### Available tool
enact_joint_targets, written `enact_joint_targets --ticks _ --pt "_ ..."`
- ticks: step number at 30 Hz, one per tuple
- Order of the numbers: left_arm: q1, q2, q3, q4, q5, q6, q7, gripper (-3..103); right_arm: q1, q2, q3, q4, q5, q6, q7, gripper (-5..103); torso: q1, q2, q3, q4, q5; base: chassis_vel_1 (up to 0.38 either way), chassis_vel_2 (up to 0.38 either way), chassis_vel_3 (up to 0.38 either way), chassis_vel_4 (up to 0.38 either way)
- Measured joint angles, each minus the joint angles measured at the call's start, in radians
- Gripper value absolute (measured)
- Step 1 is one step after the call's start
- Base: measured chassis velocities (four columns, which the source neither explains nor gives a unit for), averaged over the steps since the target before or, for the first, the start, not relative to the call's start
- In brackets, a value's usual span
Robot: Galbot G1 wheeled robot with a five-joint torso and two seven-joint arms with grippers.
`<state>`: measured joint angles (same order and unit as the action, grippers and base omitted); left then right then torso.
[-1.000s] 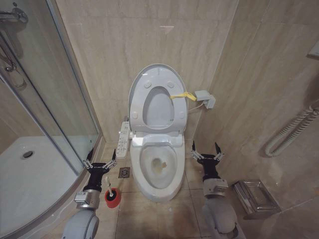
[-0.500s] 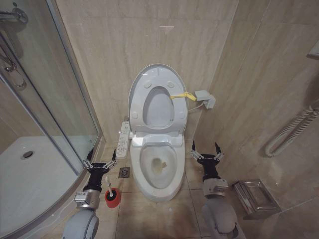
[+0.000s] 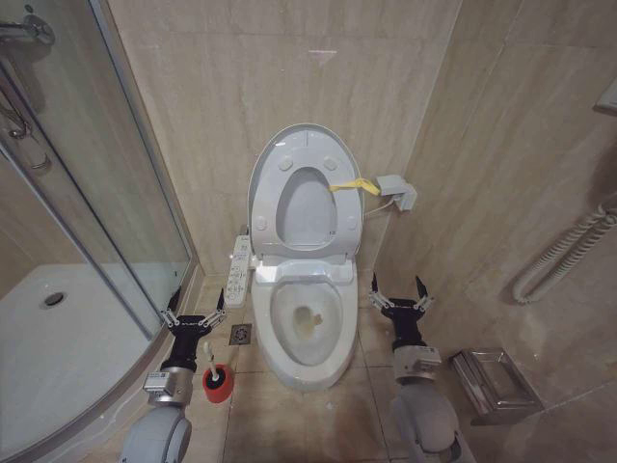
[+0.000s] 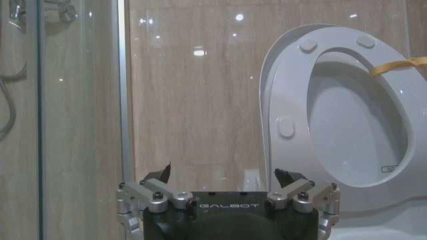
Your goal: Open the toilet lid, clean the toilet bowl with a toilet brush, close the toilet lid, and flush.
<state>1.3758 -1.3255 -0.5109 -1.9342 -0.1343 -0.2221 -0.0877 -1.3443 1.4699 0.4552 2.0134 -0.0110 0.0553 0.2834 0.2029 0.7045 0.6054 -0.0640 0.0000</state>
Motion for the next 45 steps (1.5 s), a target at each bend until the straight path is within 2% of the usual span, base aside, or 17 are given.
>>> enact_joint_targets --ticks 11,13,14,17,18,21,22,24,26,28,33,35,37,38,40,43,45 --pt "0.000 0.000 0.001 -0.002 -0.001 0.006 0.000 100 0.000 0.000 0.000 0.000 0.000 0.000 0.000 100 0.000 0.000 0.000 0.0000 0.0000 0.000 0.000 0.000 0.000" --pt "0.006 -0.002 0.011 -0.022 -0.011 0.062 -0.007 100 0.000 0.000 0.000 0.000 0.000 0.000 0.000 100 0.000 0.000 0.000 0.0000 0.0000 0.000 0.000 0.000 0.000" --pt "0.006 -0.002 0.011 -0.022 -0.011 0.062 -0.007 100 0.000 0.000 0.000 0.000 0.000 0.000 0.000 100 0.000 0.000 0.000 0.0000 0.0000 0.000 0.000 0.000 0.000" --pt "0.017 -0.006 0.030 -0.060 -0.033 0.164 -0.019 100 0.000 0.000 0.000 0.000 0.000 0.000 0.000 100 0.000 0.000 0.000 0.0000 0.0000 0.000 0.000 0.000 0.000" --pt "0.017 -0.006 0.030 -0.060 -0.033 0.164 -0.019 100 0.000 0.000 0.000 0.000 0.000 0.000 0.000 100 0.000 0.000 0.000 0.0000 0.0000 0.000 0.000 0.000 0.000" --pt "0.029 -0.011 0.052 -0.103 -0.058 0.279 -0.033 100 0.000 0.000 0.000 0.000 0.000 0.000 0.000 100 0.000 0.000 0.000 0.0000 0.0001 0.000 0.000 0.000 0.000" --pt "0.029 -0.011 0.052 -0.103 -0.058 0.279 -0.033 100 0.000 0.000 0.000 0.000 0.000 0.000 0.000 100 0.000 0.000 0.000 0.0000 0.0001 0.000 0.000 0.000 0.000" --pt "0.039 -0.015 0.068 -0.136 -0.077 0.368 -0.044 100 0.000 0.000 0.000 0.000 0.000 0.000 0.000 100 0.000 0.000 0.000 0.0000 0.0001 0.000 0.000 0.000 0.000" --pt "0.045 -0.017 0.077 -0.152 -0.086 0.413 -0.049 100 0.000 0.000 0.000 0.000 0.000 0.000 0.000 100 0.000 0.000 0.000 0.0000 0.0001 0.000 0.000 0.000 0.000" --pt "0.046 -0.017 0.080 -0.157 -0.090 0.428 -0.051 100 0.000 0.000 0.000 0.000 0.000 0.000 0.000 100 0.000 0.000 0.000 0.0000 0.0001 0.000 0.000 0.000 0.000" --pt "0.053 -0.017 0.076 -0.169 -0.090 0.432 -0.052 100 0.000 0.000 0.000 0.000 0.000 0.000 0.000 100 0.000 0.000 0.000 -0.0002 -0.0001 0.000 0.000 0.000 0.000" --pt "0.078 -0.012 0.046 -0.204 -0.077 0.397 -0.052 100 0.000 0.000 0.000 0.000 0.000 0.000 0.000 100 0.000 0.000 0.000 -0.0005 -0.0003 0.000 0.000 0.000 0.000" --pt "0.142 0.002 -0.034 -0.295 -0.037 0.293 -0.050 100 0.000 0.000 0.000 0.000 0.000 0.000 0.000 100 0.000 0.000 0.000 0.0002 0.0001 0.000 0.000 0.000 0.000" --pt "0.162 0.007 -0.060 -0.324 -0.025 0.261 -0.049 100 0.000 0.000 0.000 0.000 0.000 0.000 0.000 100 0.000 0.000 0.000 0.0007 0.0006 0.000 0.000 0.000 0.000" --pt "0.167 0.010 -0.075 -0.336 -0.024 0.245 -0.049 100 0.000 0.000 0.000 0.000 0.000 0.000 0.000 100 0.000 0.000 0.000 0.0010 0.0005 0.000 0.000 0.000 0.000" --pt "0.165 0.015 -0.098 -0.345 -0.023 0.222 -0.049 100 0.000 0.000 0.000 0.000 0.000 0.000 0.000 100 0.000 0.000 0.000 -0.0002 0.0000 0.000 0.000 0.000 0.000" --pt "0.166 0.013 -0.097 -0.331 -0.016 0.183 -0.047 100 0.000 0.000 0.000 0.000 0.000 0.000 0.000 100 0.000 0.000 0.000 -0.0003 0.0004 0.000 0.000 0.000 0.000"
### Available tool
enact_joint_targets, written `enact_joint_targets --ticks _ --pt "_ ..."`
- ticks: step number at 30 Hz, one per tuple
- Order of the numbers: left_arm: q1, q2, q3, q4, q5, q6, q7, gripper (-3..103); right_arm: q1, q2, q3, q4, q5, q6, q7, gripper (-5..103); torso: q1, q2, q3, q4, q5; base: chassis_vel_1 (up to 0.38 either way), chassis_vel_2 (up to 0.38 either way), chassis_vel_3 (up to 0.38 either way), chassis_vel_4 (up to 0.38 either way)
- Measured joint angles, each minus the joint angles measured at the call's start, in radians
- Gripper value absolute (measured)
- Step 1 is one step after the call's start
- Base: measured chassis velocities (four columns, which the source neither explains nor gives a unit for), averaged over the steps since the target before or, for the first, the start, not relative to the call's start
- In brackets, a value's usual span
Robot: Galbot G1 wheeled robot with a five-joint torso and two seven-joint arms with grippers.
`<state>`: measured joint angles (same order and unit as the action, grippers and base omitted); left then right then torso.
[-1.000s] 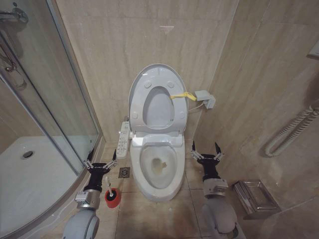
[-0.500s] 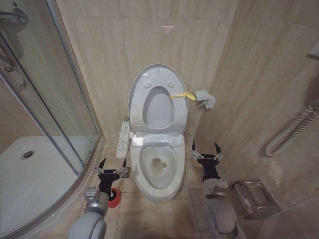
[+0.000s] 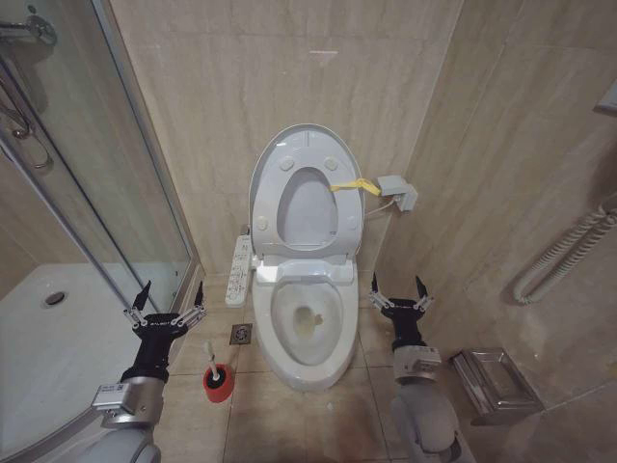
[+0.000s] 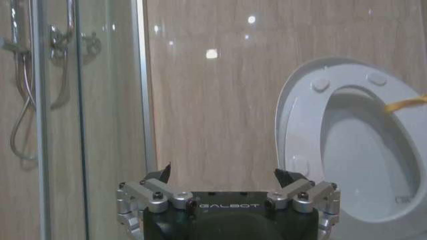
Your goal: Open the toilet lid, clean the toilet bowl with a toilet brush, close the toilet lid, and flush.
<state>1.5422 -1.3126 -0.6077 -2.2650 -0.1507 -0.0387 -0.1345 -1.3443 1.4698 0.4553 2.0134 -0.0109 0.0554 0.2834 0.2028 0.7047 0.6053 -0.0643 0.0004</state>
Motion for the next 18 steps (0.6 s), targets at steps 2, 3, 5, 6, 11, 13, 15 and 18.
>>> enact_joint_targets --ticks 2,3,5,6,11,13,15,18 --pt "0.009 -0.008 0.016 0.072 0.009 -0.059 0.001 100 0.000 0.000 0.000 0.000 0.000 0.000 0.000 100 0.000 0.000 0.000 0.0001 -0.0003 0.000 0.000 0.000 0.000" --pt "0.009 -0.008 0.016 0.072 0.009 -0.059 0.001 100 0.000 0.000 0.000 0.000 0.000 0.000 0.000 100 0.000 0.000 0.000 0.0001 -0.0003 0.000 0.000 0.000 0.000" --pt "0.007 -0.015 0.027 0.147 0.010 -0.117 0.002 100 0.000 0.000 0.000 0.000 0.000 0.000 0.000 100 0.000 0.000 0.000 0.0003 -0.0003 0.000 0.000 0.000 0.000" --pt "-0.001 -0.021 0.033 0.208 0.012 -0.163 0.000 100 0.000 0.000 0.000 0.000 0.000 0.000 0.000 100 0.000 0.000 0.000 0.0005 -0.0006 0.000 0.000 0.000 0.000" --pt "-0.013 -0.028 0.052 0.277 0.017 -0.208 -0.010 100 0.000 0.000 0.000 0.000 0.000 0.000 0.000 100 0.000 0.000 0.000 0.0004 -0.0006 0.000 0.000 0.000 0.000" --pt "-0.026 -0.030 0.064 0.288 0.019 -0.212 -0.021 100 0.000 0.000 0.000 0.000 0.000 0.000 0.000 100 0.000 0.000 0.000 0.0002 -0.0004 0.000 0.000 0.000 0.000" --pt "-0.032 -0.030 0.065 0.288 0.024 -0.214 -0.024 100 0.000 0.000 0.000 0.000 0.000 0.000 0.000 100 0.000 0.000 0.000 0.0003 -0.0005 0.000 0.000 0.000 0.000" --pt "-0.044 -0.028 0.062 0.261 0.056 -0.216 -0.029 100 0.000 0.000 0.000 0.000 0.000 0.000 0.000 100 0.000 0.000 0.000 0.0003 -0.0004 0.000 0.000 0.000 0.000"
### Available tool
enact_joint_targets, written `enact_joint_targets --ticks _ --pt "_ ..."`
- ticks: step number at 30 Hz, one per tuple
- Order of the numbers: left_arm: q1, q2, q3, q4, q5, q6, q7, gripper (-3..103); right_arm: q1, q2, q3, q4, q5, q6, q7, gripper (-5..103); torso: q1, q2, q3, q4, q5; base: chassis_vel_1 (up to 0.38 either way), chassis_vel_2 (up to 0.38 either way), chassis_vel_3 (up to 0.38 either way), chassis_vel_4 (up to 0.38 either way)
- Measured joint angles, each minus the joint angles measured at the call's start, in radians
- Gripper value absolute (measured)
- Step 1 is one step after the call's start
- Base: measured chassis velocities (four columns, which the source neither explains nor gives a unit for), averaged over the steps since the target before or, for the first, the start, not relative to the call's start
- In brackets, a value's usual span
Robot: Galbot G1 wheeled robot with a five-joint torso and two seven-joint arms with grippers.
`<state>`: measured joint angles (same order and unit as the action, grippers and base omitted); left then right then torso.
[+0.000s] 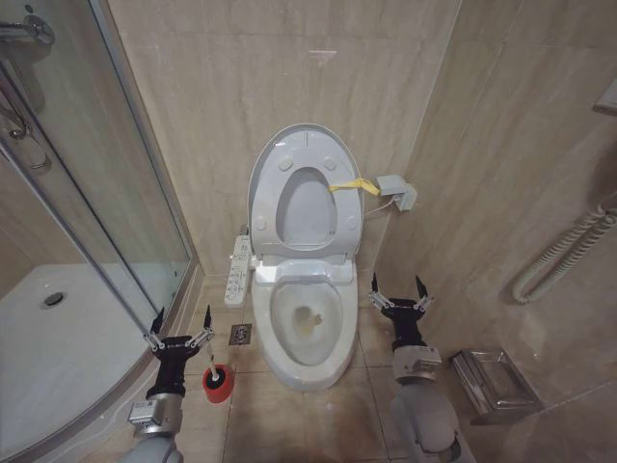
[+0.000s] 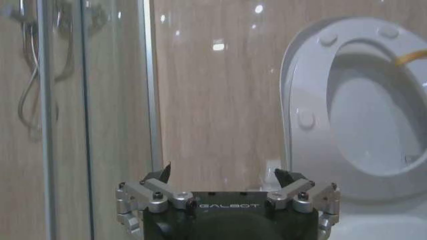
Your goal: Open the toilet lid, clean the toilet bowl with a toilet brush, close the toilet lid, and flush.
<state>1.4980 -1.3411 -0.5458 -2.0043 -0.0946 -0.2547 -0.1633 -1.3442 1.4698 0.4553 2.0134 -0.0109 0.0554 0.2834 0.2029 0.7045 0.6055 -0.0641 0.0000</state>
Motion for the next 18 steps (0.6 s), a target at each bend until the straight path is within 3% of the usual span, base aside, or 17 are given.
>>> enact_joint_targets --ticks 13,18 --pt "0.012 -0.009 0.034 -0.031 0.040 -0.005 0.005 100 0.000 0.000 0.000 0.000 0.000 0.000 0.000 100 0.000 0.000 0.000 0.0000 0.0001 -0.035 0.026 0.034 -0.029" --pt "0.033 -0.018 0.029 0.006 0.057 -0.036 -0.026 100 0.000 0.000 0.000 0.000 0.000 0.000 0.000 100 0.001 0.000 0.000 0.0000 0.0000 -0.133 0.100 0.118 -0.124"
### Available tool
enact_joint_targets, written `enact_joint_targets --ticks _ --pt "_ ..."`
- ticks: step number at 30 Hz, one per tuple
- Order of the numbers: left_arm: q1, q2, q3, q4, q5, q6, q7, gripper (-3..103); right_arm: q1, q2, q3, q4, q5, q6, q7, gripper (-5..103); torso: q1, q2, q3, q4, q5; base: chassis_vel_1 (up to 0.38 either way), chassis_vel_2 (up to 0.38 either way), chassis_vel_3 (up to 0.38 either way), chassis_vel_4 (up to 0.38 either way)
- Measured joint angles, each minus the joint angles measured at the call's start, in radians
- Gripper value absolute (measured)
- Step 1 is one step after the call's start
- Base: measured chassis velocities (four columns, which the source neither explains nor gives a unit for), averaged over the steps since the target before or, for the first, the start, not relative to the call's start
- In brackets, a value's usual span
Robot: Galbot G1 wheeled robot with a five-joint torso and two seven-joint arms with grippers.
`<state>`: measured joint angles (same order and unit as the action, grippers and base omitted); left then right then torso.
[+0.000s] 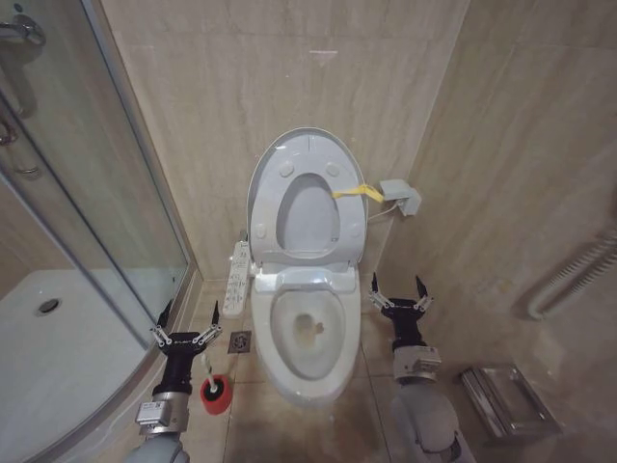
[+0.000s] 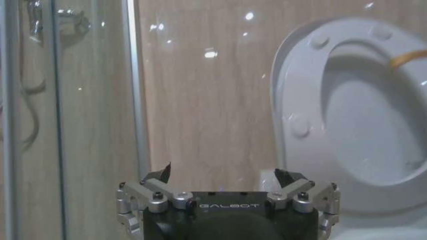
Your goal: Open the toilet lid, clean the toilet bowl with a toilet brush, close the toilet lid, and flush.
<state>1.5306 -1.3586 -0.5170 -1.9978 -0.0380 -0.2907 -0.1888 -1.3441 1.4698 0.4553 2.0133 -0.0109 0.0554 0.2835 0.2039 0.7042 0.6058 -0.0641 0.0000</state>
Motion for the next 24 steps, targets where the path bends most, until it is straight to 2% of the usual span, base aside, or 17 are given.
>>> enact_joint_targets --ticks 2,6,7,10,11,13,14,15,16,17,21,24 --pt "0.019 -0.006 0.001 0.024 0.004 -0.019 -0.018 100 0.000 0.000 0.000 0.000 0.000 0.000 0.000 100 0.000 0.000 0.000 0.0001 0.0001 -0.081 0.068 0.088 -0.098" --pt "0.045 -0.025 0.017 0.170 0.046 -0.125 -0.064 100 0.000 0.000 0.000 0.000 0.000 0.000 0.000 100 -0.001 0.000 0.000 0.0001 0.0001 -0.012 0.017 0.007 -0.009" --pt "0.045 -0.025 0.017 0.170 0.046 -0.125 -0.064 100 0.000 0.000 0.000 0.000 0.000 0.000 0.000 100 -0.001 0.000 0.000 0.0001 0.0001 0.000 0.000 0.000 0.000" --pt "0.030 -0.048 0.041 0.326 0.066 -0.191 -0.107 100 0.000 0.000 0.000 0.000 0.000 0.000 0.000 100 -0.001 0.000 -0.001 0.0002 -0.0001 0.049 -0.051 -0.049 0.039" --pt "0.030 -0.048 0.041 0.326 0.066 -0.191 -0.107 100 0.000 0.000 0.000 0.000 0.000 0.000 0.000 100 -0.001 0.000 -0.001 0.0002 -0.0001 0.055 -0.040 -0.047 0.031" --pt "-0.016 -0.056 0.044 0.449 0.076 -0.236 -0.123 97 0.000 0.000 0.000 0.000 0.000 0.000 0.000 100 -0.001 0.000 -0.001 0.0002 -0.0001 0.028 -0.011 -0.014 0.015" --pt "-0.016 -0.056 0.044 0.449 0.076 -0.236 -0.123 97 0.000 0.000 0.000 0.000 0.000 0.000 0.000 100 -0.001 0.000 -0.001 0.0002 -0.0001 0.000 0.000 0.000 0.000" --pt "-0.037 -0.056 0.045 0.490 0.078 -0.252 -0.125 97 0.000 0.000 0.000 0.000 0.000 0.000 0.000 100 -0.001 0.000 -0.001 -0.0001 -0.0001 0.000 0.000 0.000 0.000" --pt "-0.084 -0.053 0.046 0.580 0.079 -0.283 -0.125 97 0.000 0.000 0.000 0.000 0.000 0.000 0.000 100 -0.001 0.000 0.000 -0.0001 0.0000 0.000 0.000 0.000 0.000" --pt "-0.084 -0.053 0.046 0.580 0.079 -0.283 -0.125 97 0.000 0.000 0.000 0.000 0.000 0.000 0.000 100 -0.001 0.000 0.000 -0.0001 0.0000 0.000 0.000 0.000 0.000" --pt "-0.177 -0.047 0.054 0.741 0.072 -0.319 -0.103 95 0.000 0.000 0.000 0.000 0.000 0.000 0.000 100 -0.001 0.000 0.000 0.0000 -0.0001 0.000 0.000 0.000 0.000" --pt "-0.196 -0.046 0.057 0.774 0.070 -0.328 -0.093 95 0.000 0.000 0.000 0.000 0.000 0.000 0.000 100 -0.001 0.000 0.000 0.0000 -0.0001 0.000 0.000 0.000 0.000"
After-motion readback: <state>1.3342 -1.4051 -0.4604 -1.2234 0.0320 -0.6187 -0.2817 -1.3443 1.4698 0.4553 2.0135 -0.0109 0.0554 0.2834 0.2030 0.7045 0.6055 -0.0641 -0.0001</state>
